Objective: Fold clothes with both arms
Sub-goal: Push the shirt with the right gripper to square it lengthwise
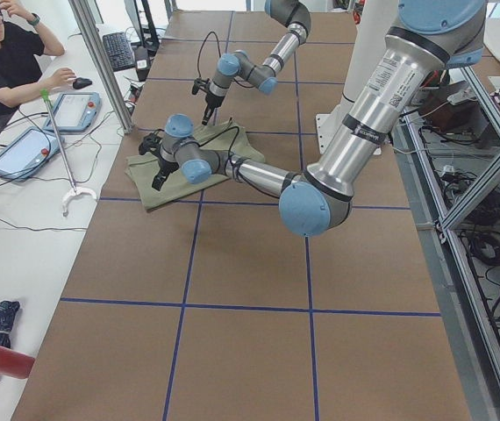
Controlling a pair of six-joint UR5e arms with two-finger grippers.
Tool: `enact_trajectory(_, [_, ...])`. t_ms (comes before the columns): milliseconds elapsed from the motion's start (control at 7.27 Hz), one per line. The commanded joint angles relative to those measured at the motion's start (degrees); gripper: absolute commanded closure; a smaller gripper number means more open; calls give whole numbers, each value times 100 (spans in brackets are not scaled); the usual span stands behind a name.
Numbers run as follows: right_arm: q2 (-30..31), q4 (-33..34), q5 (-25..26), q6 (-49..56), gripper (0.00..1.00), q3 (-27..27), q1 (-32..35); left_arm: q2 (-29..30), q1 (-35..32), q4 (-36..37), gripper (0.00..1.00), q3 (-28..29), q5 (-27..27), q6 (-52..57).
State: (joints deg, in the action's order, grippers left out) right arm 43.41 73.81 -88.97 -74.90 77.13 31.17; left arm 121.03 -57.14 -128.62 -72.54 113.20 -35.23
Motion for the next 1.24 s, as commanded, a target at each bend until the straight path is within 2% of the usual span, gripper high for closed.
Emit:
enact_trajectory(0, [1008, 623, 597, -287, 100, 1528, -540, 0, 18, -5, 0, -14, 0, -19])
enact_trajectory(275, [1789, 1047, 993, -392, 100, 2574, -866, 0, 18, -5, 0, -23, 0, -19])
enact_trajectory(412, [2003, 1065, 1004, -506, 100, 2788, -920, 0, 27, -5, 0, -23, 0, -19])
enact_trajectory(550, [2022, 1065, 1004, -508, 100, 2773, -972, 0, 27, -5, 0, -40, 0, -28])
enact_trajectory(688, [2040, 1048, 1031, -464, 1, 2686, -1042, 0, 27, -5, 0, -67, 0, -28])
enact_trajectory(825, [1988, 1039, 1187, -438, 0, 2615, -1087, 0, 27, -5, 0, -84, 9, -28])
enact_trajectory(962, [1857, 1065, 1076, -376, 0, 2632, -939, 0, 36, -5, 0, -137, 0, -28])
enact_trajectory(1100, [1786, 1065, 474, -210, 0, 2649, -668, 0, 71, 3, 0, -233, 9, -106])
